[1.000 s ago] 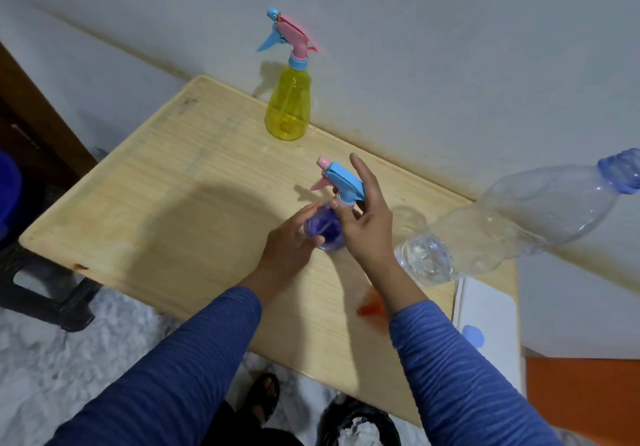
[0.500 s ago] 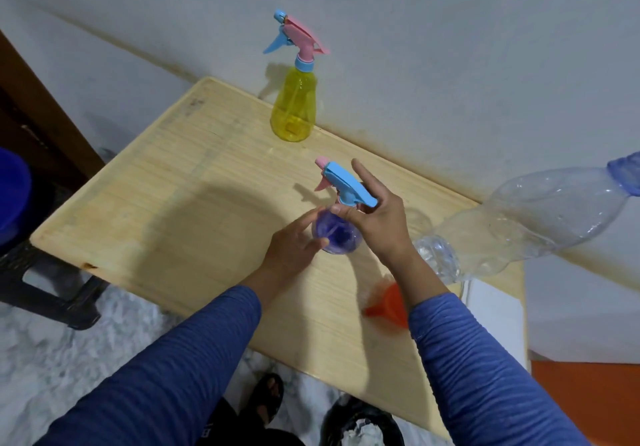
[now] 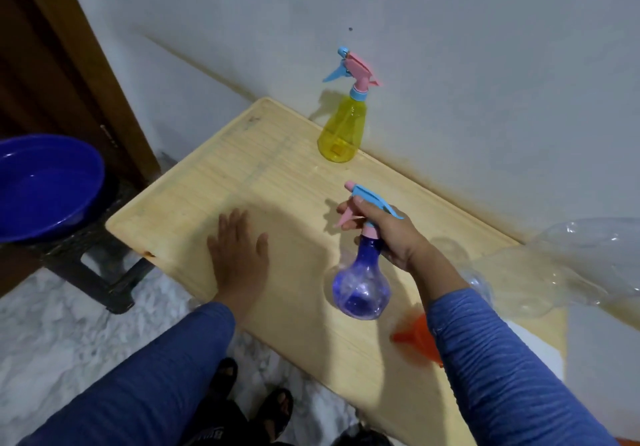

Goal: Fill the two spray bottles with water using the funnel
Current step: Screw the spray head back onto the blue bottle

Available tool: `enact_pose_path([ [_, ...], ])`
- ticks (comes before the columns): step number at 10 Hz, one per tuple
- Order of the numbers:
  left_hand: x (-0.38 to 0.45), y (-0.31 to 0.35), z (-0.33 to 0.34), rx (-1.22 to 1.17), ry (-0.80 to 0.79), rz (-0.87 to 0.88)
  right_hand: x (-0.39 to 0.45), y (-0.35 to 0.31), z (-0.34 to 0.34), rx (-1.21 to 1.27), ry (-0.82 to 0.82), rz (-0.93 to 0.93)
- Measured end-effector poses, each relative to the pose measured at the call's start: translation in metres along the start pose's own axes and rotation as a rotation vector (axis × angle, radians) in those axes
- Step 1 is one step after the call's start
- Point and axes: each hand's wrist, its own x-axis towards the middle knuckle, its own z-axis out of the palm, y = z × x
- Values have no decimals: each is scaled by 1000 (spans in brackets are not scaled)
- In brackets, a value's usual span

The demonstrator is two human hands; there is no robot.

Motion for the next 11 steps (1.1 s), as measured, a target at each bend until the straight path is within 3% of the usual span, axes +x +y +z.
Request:
enact_pose_path([
  [3,-2,-8,6,174,-8,-38,20,13,10,253,30,171],
  [7,-4,-6,4,196,-20,-48,18,16,7,178,79,253],
  [9,-4,-7,6,197,-10,-52,15,12,2,121,38,188],
  [11,-3,-8,4,197,-32,-38,5,0,1,-90,18,-81],
])
